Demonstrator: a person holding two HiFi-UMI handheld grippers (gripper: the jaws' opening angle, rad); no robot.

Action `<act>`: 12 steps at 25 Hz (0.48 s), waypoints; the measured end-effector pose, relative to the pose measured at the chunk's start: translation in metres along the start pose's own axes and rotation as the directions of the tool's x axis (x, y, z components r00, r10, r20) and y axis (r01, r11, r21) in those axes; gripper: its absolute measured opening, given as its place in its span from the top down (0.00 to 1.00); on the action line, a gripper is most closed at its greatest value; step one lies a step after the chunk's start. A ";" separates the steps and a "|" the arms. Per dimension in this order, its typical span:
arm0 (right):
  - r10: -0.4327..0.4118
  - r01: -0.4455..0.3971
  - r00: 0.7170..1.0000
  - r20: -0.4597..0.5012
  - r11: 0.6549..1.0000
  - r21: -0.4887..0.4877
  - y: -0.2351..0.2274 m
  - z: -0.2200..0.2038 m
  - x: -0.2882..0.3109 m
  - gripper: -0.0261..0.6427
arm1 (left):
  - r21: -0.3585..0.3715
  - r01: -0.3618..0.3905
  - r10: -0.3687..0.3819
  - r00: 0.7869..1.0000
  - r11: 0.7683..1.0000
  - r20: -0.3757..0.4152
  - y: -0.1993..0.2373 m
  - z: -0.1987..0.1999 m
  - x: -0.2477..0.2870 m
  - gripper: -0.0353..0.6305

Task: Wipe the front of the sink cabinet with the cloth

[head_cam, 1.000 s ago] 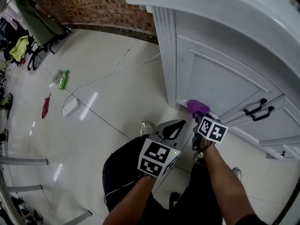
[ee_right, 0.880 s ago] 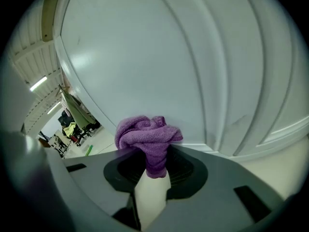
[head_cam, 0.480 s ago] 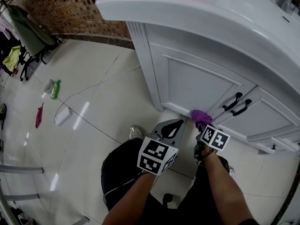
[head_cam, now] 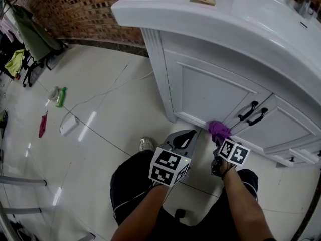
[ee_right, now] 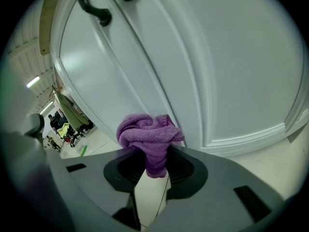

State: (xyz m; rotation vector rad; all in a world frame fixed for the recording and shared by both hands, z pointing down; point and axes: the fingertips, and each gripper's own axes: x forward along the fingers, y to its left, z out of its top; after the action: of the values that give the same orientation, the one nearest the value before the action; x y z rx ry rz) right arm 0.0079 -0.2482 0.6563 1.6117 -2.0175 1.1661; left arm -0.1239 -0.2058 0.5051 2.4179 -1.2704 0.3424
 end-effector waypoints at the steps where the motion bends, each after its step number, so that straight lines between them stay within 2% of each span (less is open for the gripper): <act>1: 0.018 -0.018 1.000 -0.003 1.000 -0.015 0.009 0.000 0.001 0.79 | -0.001 -0.003 0.003 1.000 1.000 0.001 0.003 0.001 -0.001 0.94; 7: 0.135 -0.139 0.990 -0.047 0.987 -0.083 0.073 -0.012 0.031 0.79 | 0.049 -0.027 0.027 1.000 0.998 0.000 0.029 0.012 -0.007 0.94; 12: 0.183 -0.191 0.979 -0.092 0.977 -0.096 0.114 -0.026 0.076 0.79 | 0.048 -0.062 0.063 0.998 0.997 -0.017 0.067 0.001 -0.016 0.94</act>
State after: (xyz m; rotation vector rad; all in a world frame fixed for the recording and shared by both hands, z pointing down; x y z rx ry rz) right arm -0.1271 -0.2755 0.6782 1.3252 -2.1750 1.1490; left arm -0.1885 -0.2292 0.5128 2.4120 -1.3460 0.4162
